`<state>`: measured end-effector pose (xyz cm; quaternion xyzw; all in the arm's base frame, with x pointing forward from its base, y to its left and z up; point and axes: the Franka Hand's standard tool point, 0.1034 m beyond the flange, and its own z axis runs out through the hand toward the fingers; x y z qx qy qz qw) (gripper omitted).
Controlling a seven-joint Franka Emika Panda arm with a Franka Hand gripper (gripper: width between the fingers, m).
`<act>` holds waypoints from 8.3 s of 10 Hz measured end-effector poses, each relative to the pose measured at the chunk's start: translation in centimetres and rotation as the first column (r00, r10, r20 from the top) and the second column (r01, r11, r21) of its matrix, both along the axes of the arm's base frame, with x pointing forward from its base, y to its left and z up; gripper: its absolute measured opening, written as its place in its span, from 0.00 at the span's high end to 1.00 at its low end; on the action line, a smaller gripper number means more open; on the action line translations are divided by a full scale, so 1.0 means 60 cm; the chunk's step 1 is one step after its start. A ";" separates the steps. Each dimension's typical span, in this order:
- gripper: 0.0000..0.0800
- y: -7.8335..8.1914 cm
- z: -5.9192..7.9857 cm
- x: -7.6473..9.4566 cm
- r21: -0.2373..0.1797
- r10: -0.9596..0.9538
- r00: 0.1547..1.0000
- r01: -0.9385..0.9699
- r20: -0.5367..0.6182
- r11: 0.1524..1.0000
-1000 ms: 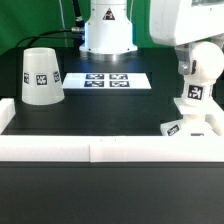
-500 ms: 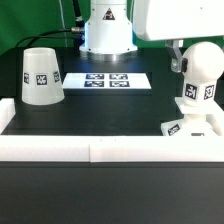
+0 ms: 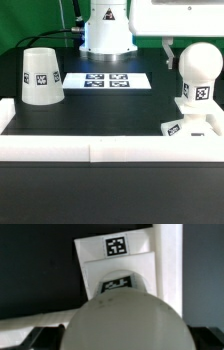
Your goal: Assemble lamp
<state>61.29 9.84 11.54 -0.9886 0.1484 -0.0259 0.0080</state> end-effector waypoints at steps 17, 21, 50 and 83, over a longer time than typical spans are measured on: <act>0.13 -0.002 -0.004 -0.002 0.053 0.037 0.999 -0.035 -0.034 0.998; 0.13 0.000 -0.004 -0.002 0.037 0.379 0.925 -0.378 -0.016 0.925; 0.27 -0.002 -0.003 -0.002 0.018 0.209 0.978 -0.209 -0.012 0.978; 0.13 0.003 -0.002 0.008 -0.032 0.944 0.328 -0.945 -0.025 0.327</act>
Offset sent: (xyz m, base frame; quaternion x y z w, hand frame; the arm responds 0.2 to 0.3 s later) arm 0.0008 -0.0066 -0.0060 -0.0153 -0.0199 0.1770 0.9839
